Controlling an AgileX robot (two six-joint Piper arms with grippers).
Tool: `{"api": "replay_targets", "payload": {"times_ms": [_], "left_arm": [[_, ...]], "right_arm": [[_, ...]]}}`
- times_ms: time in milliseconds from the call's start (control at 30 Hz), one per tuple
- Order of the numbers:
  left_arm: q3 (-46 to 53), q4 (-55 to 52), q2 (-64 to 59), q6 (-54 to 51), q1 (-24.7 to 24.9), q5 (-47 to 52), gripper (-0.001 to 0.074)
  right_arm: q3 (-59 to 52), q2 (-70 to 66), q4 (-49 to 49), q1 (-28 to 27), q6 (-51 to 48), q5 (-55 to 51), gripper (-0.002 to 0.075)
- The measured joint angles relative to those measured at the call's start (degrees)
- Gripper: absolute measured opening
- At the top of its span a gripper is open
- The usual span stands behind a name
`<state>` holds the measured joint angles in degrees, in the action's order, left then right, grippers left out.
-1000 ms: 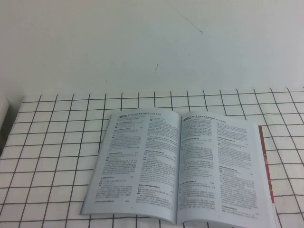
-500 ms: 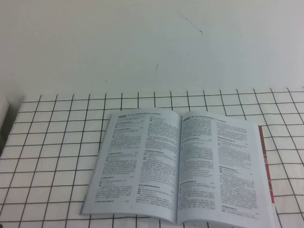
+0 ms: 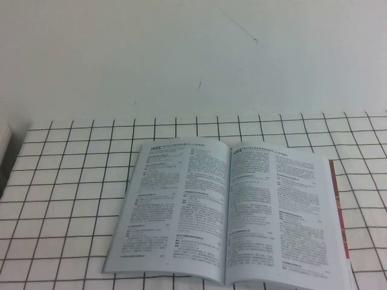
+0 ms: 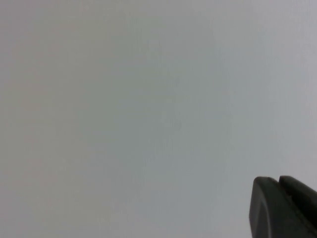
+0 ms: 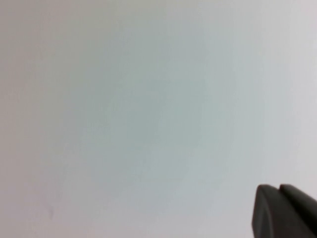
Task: Close book
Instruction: 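Close the open booklet and leave it lying on the table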
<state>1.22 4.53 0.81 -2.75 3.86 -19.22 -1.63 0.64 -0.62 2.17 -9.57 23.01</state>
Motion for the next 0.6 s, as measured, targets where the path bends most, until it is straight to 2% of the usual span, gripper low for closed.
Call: {"api": "replay_targets", "payload": {"times_ms": [133,267,400,600], "left_arm": [[0.0,0.13,0.0,0.0,0.0,-13.13,-0.0002],[0.0,0.23,0.0,0.0,0.0,-20.66,-0.0002],[0.0,0.75,0.0,0.0,0.0,-22.94,-0.0002],[0.0,2.27,0.0,-0.78,0.0,-24.32,-0.0002]], "right_arm": [[0.0,0.0,0.0,0.0,0.0,16.46,-0.0003],[0.0,0.0,0.14,0.0,0.0,27.71,-0.0003],[0.0,0.05,0.62,0.0,0.0,31.02,-0.0003],[0.0,0.05,0.62,0.0,1.38,26.76,-0.0003]]}}
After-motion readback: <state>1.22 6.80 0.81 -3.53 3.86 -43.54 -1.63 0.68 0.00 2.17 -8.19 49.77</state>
